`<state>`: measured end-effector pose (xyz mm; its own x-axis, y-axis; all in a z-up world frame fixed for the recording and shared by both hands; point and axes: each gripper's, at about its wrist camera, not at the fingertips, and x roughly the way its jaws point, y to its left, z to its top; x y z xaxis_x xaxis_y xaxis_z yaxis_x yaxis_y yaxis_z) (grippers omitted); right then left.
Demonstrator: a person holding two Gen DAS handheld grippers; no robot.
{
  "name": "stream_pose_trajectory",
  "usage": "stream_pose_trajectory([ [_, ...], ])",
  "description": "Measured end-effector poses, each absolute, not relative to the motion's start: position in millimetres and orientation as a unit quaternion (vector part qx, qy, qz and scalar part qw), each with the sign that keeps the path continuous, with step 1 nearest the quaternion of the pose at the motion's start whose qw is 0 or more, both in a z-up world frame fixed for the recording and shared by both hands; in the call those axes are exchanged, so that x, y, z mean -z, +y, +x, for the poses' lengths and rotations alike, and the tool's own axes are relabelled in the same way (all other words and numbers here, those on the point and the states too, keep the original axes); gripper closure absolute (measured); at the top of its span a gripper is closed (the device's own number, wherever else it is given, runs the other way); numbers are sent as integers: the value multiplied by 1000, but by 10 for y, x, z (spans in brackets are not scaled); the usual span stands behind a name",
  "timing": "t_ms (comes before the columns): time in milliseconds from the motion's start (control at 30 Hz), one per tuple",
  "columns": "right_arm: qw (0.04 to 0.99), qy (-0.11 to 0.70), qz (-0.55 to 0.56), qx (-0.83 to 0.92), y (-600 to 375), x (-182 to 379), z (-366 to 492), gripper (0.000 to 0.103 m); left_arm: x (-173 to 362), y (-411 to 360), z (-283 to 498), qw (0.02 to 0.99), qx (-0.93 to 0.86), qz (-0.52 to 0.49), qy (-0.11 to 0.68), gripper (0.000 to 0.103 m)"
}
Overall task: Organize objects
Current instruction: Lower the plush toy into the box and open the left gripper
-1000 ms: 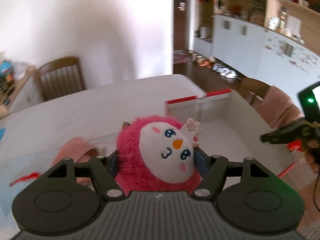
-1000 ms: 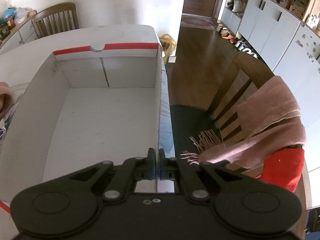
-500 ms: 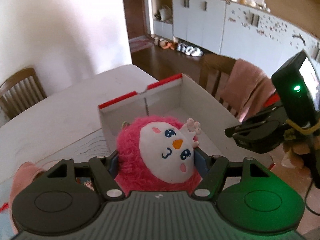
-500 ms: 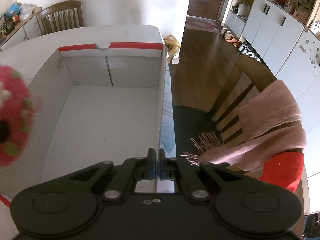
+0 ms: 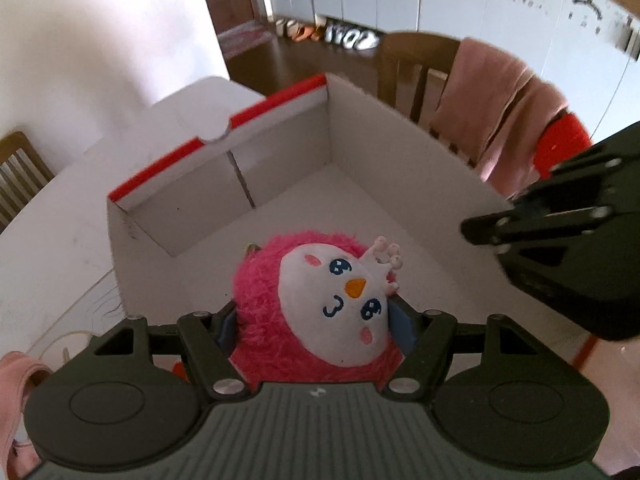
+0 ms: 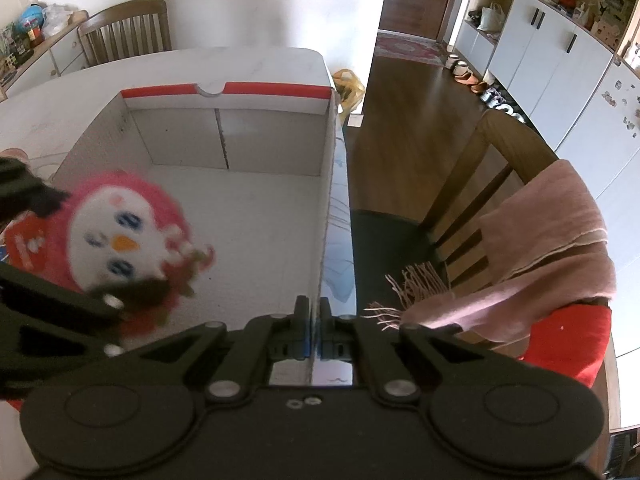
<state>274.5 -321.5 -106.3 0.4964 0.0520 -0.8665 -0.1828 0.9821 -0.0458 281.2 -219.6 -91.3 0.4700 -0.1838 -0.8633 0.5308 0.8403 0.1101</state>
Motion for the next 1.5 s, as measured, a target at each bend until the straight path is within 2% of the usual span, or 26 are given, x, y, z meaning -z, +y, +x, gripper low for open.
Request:
stream_pose_trajectory([
  [233, 862, 499, -59, -70, -3232, 1076, 2770, 101, 1163, -2379, 2934, 802, 226, 196, 516, 31],
  [633, 859, 504, -56, -73, -3267, 1104, 2800, 101, 1173, -2386, 2987, 798, 226, 196, 523, 23],
  [1233, 857, 508, -58, -70, -3258, 1104, 2806, 101, 412, -1825, 2553, 865, 217, 116, 438, 22],
  [1500, 853, 515, -54, -63, -3263, 1098, 2835, 101, 130, -1219, 2181, 892, 184, 87, 403, 22],
])
